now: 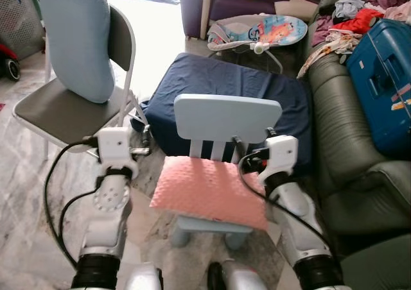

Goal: Move the pillow to the sofa

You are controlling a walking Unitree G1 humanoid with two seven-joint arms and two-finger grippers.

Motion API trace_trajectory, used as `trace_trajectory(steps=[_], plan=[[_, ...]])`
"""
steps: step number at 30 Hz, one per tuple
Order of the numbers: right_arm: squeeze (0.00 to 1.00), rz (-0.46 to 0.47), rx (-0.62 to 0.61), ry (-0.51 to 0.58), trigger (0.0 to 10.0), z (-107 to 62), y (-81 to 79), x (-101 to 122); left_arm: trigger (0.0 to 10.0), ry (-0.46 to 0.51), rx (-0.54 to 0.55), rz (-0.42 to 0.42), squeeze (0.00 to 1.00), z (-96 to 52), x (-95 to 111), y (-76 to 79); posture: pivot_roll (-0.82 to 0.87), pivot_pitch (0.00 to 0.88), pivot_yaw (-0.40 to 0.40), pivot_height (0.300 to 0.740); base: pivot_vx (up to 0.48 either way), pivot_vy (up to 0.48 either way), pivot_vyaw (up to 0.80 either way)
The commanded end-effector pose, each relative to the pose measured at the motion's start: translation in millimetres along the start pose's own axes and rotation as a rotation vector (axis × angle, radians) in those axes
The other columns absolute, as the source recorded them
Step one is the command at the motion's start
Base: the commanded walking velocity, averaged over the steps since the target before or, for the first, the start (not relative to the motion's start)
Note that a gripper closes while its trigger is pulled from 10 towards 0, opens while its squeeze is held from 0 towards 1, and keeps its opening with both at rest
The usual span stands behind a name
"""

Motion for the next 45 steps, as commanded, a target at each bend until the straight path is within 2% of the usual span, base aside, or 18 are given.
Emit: trace_trajectory(steps=[1,12,24,38,45], plan=[[0.00,-0.014,-0.029,-0.023,10.0,-4.3,11.4,-6.4,10.0,0.000,-0.035,-0.007,0.00,-2.4,-0.8,9.7,0.02,0.119,-0.062,0.740,0.000,0.000,0.00],[0.00,-0.007,-0.031,-0.023,10.0,-5.2,11.1,-6.8,10.0,-0.002,-0.042,-0.010,0.00,-2.6,-0.7,11.0,0.02,0.123,-0.060,0.740,0.176,0.000,0.00],[0.00,0.005,-0.045,-0.042,10.0,-5.8,14.4,-10.2,10.0,-0.010,-0.055,-0.032,0.00,-4.8,-3.3,14.1,0.02,0.126,-0.064,0.740,0.000,0.000,0.00],[0.00,0.015,-0.050,-0.051,10.0,-5.2,15.8,-11.7,10.0,-0.031,-0.063,-0.038,0.00,-6.4,-8.5,16.8,0.01,0.125,-0.066,0.740,0.000,0.000,-0.78],[0.00,-0.003,-0.046,-0.041,10.0,-4.0,14.4,-9.1,10.0,-0.034,-0.059,-0.033,0.00,-5.9,-9.2,15.7,0.02,0.125,-0.066,0.740,0.000,0.000,-0.06]])
Point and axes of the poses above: a point about 5 cm out from each wrist's last joint towards the gripper, its own z axis pointing out of the wrist towards the gripper, its own x axis along the axis of the wrist's last joint, y = z × x, the point moved 5 cm from there along z, pointing out of the wrist towards the gripper, and after that the axes turned 12 degrees about -z, right-handed, at the moved point
